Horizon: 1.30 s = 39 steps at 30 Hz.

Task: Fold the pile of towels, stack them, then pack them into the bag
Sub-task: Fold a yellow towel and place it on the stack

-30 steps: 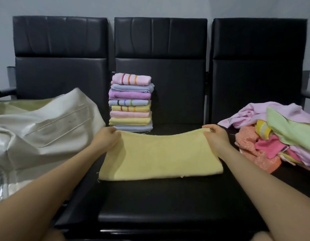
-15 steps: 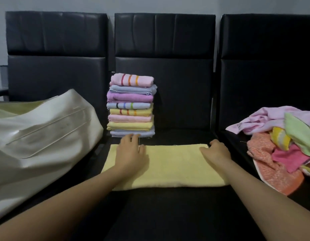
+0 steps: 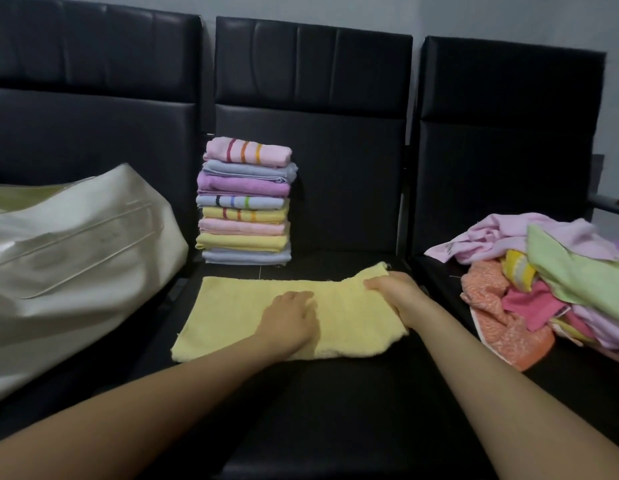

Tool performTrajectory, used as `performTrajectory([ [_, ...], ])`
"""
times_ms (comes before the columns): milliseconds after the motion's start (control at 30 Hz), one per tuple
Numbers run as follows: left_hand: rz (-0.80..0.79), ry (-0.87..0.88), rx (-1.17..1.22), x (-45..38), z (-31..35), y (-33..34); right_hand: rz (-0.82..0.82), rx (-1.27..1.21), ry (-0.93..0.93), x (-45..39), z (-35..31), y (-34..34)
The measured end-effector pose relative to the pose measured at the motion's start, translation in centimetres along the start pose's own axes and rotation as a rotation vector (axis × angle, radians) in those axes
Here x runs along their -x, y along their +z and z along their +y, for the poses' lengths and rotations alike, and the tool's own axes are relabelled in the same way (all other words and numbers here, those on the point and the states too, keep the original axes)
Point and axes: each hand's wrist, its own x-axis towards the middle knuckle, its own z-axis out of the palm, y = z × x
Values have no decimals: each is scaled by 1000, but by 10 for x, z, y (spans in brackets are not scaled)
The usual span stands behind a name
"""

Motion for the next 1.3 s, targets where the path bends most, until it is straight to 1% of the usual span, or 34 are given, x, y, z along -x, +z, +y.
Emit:
performTrajectory([
  [100, 129, -154, 420, -2, -9, -14, -121, -37, -103, 17, -20, 22],
  [167, 174, -272, 668, -4, -10, -23, -303, 8, -137, 28, -28, 36],
  [200, 175, -305, 715, -4, -11, -26, -409, 12, -129, 30, -29, 42],
  [233, 158, -314, 691, -4, -11, -28, -478, -1, -127, 30, -29, 46],
  [267, 132, -311, 657, -4, -11, -29, -483, -9, -135, 30, -28, 49],
  [300, 101, -301, 648, -4, -12, -28, -425, -1, -160, 27, -26, 51],
  [333, 67, -292, 653, -6, -11, -28, -328, 36, -198, 23, -22, 52],
  [400, 30, -295, 655, -10, -8, -27, -120, 232, -319, 11, -9, 51],
  [433, 39, -295, 653, -13, -7, -26, -46, 352, -389, 7, -2, 50],
  [467, 62, -291, 660, -14, -5, -25, -14, 453, -449, 5, 4, 48],
  [500, 87, -285, 658, -16, -4, -25, -21, 536, -497, 4, 9, 47],
  [600, 168, -264, 541, -19, -9, -26, -134, 822, -620, 4, 20, 51],
  [667, 176, -236, 350, -14, -16, -28, -202, 937, -597, 5, 24, 62],
  [767, 45, -117, -141, -6, -25, -24, -231, 998, -445, 6, 28, 79],
  [800, -15, -116, -273, -5, -28, -21, -229, 1028, -415, 7, 28, 82],
  [833, -68, -134, -350, -5, -30, -18, -227, 1039, -399, 8, 28, 85],
  [867, -103, -156, -377, -6, -31, -16, -224, 1022, -392, 9, 27, 86],
  [933, -116, -165, -374, -7, -30, -16, -194, 916, -383, 11, 28, 86],
  [1000, -100, -154, -355, -7, -30, -17, -83, 768, -374, 14, 26, 84],
  [1067, -73, -141, -286, -6, -31, -21, 6, 599, -276, 19, 18, 81],
  [1100, -53, -126, -247, -5, -32, -23, 1, 494, -189, 21, 13, 78],
  [1167, 9, -107, -140, -4, -33, -27, -98, 259, 19, 30, 1, 73],
  [1200, 53, -107, -71, -4, -33, -30, -147, 147, 93, 33, -4, 70],
  [1233, 94, -113, 1, -3, -33, -34, -167, 63, 125, 34, -8, 65],
  [1300, 146, -128, 144, -2, -32, -40, -139, -1, 102, 34, -14, 56],
])
